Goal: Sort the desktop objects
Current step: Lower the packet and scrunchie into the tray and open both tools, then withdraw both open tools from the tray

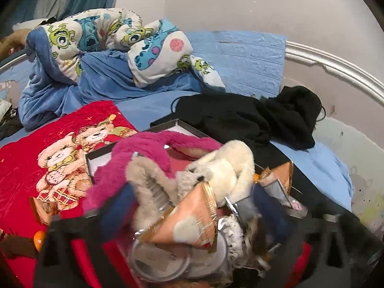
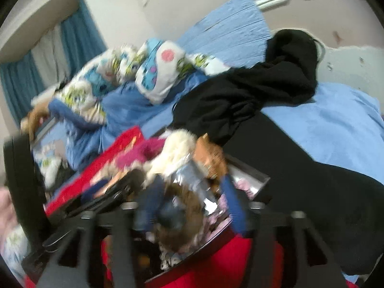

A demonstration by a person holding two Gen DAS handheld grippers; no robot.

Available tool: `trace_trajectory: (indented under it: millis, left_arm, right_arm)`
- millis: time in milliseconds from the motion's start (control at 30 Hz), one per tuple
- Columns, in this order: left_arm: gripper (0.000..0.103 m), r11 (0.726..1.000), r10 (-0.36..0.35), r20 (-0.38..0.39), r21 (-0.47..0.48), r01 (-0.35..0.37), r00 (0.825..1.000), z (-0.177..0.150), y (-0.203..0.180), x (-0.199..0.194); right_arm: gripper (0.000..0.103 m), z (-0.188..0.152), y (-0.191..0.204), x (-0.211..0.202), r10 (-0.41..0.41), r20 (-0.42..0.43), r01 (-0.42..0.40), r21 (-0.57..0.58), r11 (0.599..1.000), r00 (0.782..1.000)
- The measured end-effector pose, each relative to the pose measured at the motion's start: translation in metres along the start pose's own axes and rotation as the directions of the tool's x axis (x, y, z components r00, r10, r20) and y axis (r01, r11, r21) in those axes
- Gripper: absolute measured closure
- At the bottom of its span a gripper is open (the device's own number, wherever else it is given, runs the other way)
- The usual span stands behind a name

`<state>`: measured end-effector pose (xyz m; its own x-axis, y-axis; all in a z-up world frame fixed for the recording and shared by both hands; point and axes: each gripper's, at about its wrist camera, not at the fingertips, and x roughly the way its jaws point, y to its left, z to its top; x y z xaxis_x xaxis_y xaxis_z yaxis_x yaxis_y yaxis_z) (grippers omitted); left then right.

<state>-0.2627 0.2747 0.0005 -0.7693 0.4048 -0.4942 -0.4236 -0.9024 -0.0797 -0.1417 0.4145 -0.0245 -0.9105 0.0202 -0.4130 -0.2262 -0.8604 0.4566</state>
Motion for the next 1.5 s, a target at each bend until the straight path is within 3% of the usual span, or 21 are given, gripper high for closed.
trace_trajectory:
  millis: [33,67,100,300,700,967,1033,1167,1500]
  left_arm:
    - [0.0,1.0,-0.006,0.015,0.01,0.006,1.0,0.001,0.0,-0.003]
    - [0.0,1.0,-0.004,0.017,0.024,0.004,1.0,0.002,-0.002,-0.004]
    - [0.0,0.999,0.005,0.02,0.052,-0.006,1.0,0.002,-0.005,-0.005]
    - [0.0,0.996,0.017,0.032,0.092,-0.02,0.999,0.002,-0.015,-0.008]
    - [0.0,1.0,0.025,0.0,0.002,-0.025,1.0,0.004,0.005,-0.008]
    - [0.0,0.999,0.043,-0.028,-0.018,-0.044,0.999,-0.028,0.021,-0.038]
    - [0.0,0.996,0.083,-0.003,-0.038,-0.083,0.997,-0.033,0.025,-0.049]
    - [0.0,0.989,0.029,0.025,-0.144,-0.025,0.999,-0.045,0.046,-0.073]
    - [0.0,0.977,0.165,-0.004,-0.137,-0.164,0.986,-0.071,0.093,-0.118]
  right_arm:
    - [0.025,0.002,-0.005,-0.004,0.015,0.017,-0.015,0.033,0.999,1.0]
    - [0.005,0.004,-0.01,-0.007,0.031,0.028,-0.033,0.06,0.998,0.999]
    - [0.0,0.006,-0.016,-0.01,0.05,0.036,-0.053,0.096,0.994,0.998]
    - [0.0,0.011,-0.031,-0.016,0.007,0.071,-0.018,0.16,0.987,0.997]
    - [0.0,0.013,-0.036,-0.02,-0.006,0.067,-0.006,0.175,0.985,0.998]
    - [0.0,0.009,-0.024,-0.033,0.021,0.07,-0.033,0.171,0.985,0.997]
    - [0.0,0.006,-0.019,-0.037,0.034,0.073,-0.045,0.168,0.985,0.997]
    - [0.0,0.001,-0.003,-0.043,0.048,0.067,-0.058,0.143,0.988,0.997]
    - [0.0,-0.014,0.043,-0.052,0.107,0.062,-0.11,0.039,0.993,0.992]
